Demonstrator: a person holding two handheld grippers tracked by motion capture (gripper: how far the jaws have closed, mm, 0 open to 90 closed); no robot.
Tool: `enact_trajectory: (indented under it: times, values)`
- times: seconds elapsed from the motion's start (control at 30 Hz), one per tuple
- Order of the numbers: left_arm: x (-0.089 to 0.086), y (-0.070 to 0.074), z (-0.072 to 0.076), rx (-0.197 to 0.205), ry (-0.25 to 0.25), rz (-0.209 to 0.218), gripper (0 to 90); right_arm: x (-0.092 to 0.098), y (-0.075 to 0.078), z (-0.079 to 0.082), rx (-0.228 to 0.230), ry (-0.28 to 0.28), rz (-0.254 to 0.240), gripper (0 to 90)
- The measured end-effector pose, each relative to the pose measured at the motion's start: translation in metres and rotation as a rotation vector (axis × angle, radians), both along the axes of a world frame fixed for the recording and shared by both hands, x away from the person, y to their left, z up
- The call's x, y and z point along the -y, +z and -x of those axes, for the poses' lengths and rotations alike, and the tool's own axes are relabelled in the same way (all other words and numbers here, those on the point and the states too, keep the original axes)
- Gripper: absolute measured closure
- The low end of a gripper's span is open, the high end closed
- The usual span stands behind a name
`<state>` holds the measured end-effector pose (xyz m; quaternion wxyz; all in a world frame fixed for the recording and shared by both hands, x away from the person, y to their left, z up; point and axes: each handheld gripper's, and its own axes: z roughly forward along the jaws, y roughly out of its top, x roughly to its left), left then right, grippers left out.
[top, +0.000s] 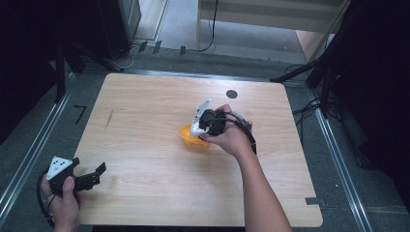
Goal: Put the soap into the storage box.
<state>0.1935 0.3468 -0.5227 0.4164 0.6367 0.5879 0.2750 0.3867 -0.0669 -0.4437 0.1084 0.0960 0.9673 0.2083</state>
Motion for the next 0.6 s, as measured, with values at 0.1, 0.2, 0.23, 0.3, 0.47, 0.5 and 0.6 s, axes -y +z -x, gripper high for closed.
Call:
enact_trajectory:
  times: [0.1, 0.2, 0.23, 0.3, 0.47, 0.5, 0.6]
  values:
    - [0.0, 0.0, 0.0, 0.0, 0.001, -0.001, 0.0, -0.005, -0.002, -0.002, 0.001, 0.008, 0.007, 50.4]
    - [0.0, 0.0, 0.0, 0.001, 0.004, 0.003, 0.0, -0.009, -0.005, -0.003, -0.004, 0.015, 0.017, 50.4]
    - [0.0, 0.0, 0.0, 0.002, 0.003, 0.004, 0.0, -0.01, -0.006, -0.003, -0.012, 0.009, 0.018, 50.4]
    - [0.0, 0.0, 0.0, 0.002, 0.003, 0.006, 0.0, -0.012, -0.007, -0.005, -0.001, 0.016, 0.022, 50.4]
    - [0.0, 0.0, 0.0, 0.001, 0.004, 0.01, 0.0, -0.015, -0.008, -0.007, -0.001, 0.01, 0.025, 50.4]
    - [0.0, 0.0, 0.0, 0.001, 0.004, 0.01, 0.0, -0.015, -0.009, -0.007, -0.001, 0.011, 0.023, 50.3]
    - [0.0, 0.0, 0.0, 0.002, 0.004, 0.011, 0.0, -0.016, -0.01, -0.008, -0.006, 0.009, 0.028, 50.3]
